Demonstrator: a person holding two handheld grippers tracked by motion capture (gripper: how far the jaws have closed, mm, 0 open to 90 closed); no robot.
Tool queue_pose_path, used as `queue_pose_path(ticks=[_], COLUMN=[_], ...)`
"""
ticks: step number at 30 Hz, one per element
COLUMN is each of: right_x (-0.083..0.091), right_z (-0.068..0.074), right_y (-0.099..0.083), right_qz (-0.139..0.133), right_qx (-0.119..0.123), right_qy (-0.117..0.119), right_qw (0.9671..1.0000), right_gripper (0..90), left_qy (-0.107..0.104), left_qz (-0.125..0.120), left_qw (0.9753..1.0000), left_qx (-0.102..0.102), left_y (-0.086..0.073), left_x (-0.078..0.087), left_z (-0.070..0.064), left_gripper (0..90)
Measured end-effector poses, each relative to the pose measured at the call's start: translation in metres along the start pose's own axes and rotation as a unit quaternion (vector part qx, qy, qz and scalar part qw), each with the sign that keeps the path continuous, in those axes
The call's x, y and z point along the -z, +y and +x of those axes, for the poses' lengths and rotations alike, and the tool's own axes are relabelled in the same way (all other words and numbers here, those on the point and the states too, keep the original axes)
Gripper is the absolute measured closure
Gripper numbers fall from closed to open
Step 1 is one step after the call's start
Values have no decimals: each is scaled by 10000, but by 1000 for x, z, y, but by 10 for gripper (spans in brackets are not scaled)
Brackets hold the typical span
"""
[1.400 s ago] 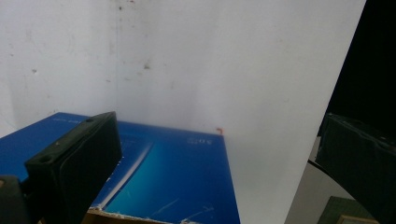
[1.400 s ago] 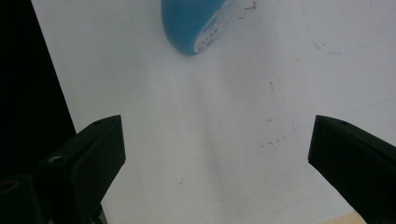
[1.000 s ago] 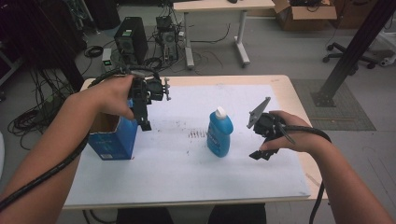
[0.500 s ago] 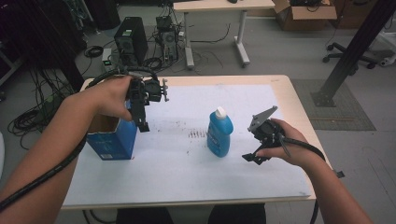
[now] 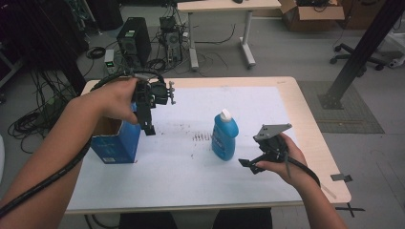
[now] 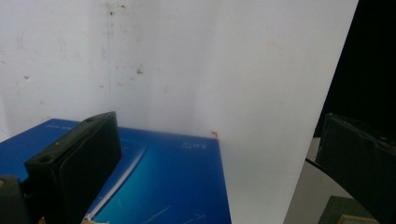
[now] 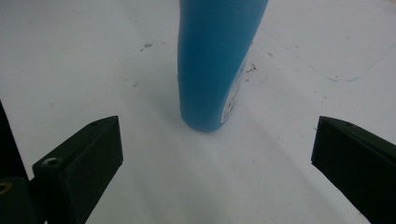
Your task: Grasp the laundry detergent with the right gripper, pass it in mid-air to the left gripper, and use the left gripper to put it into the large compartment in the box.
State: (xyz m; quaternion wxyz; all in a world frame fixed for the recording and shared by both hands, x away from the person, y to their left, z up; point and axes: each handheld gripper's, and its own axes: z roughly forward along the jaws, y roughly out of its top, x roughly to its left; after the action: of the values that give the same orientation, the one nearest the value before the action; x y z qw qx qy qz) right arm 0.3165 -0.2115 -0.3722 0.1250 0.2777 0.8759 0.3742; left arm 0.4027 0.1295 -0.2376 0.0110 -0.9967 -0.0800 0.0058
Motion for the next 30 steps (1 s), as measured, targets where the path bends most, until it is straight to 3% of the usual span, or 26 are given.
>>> queue_pose_path(ticks=[4,6,11,30], right_x=[-5,-12,-22,-53], right_z=[2,2,5,19], right_y=[-3,-8,-16,-21], right_qz=[-204,-396,-677,-1085], right_qx=[-81,-325,-563,-802], right_qy=[-64,-119,-201,-459], right_qw=[9997,9986,9959,9898], right_gripper=[18,20,11,6], left_qy=[2,15,46,14], left_qz=[-6,-32,-66,-33], left_qw=[10000,10000,10000,10000], left_qx=[2,3,6,-85], left_y=[0,0,-2,4], left_x=[1,0,0,-1], left_z=[-1,-1,0,-3], left_gripper=[3,3,3,4])
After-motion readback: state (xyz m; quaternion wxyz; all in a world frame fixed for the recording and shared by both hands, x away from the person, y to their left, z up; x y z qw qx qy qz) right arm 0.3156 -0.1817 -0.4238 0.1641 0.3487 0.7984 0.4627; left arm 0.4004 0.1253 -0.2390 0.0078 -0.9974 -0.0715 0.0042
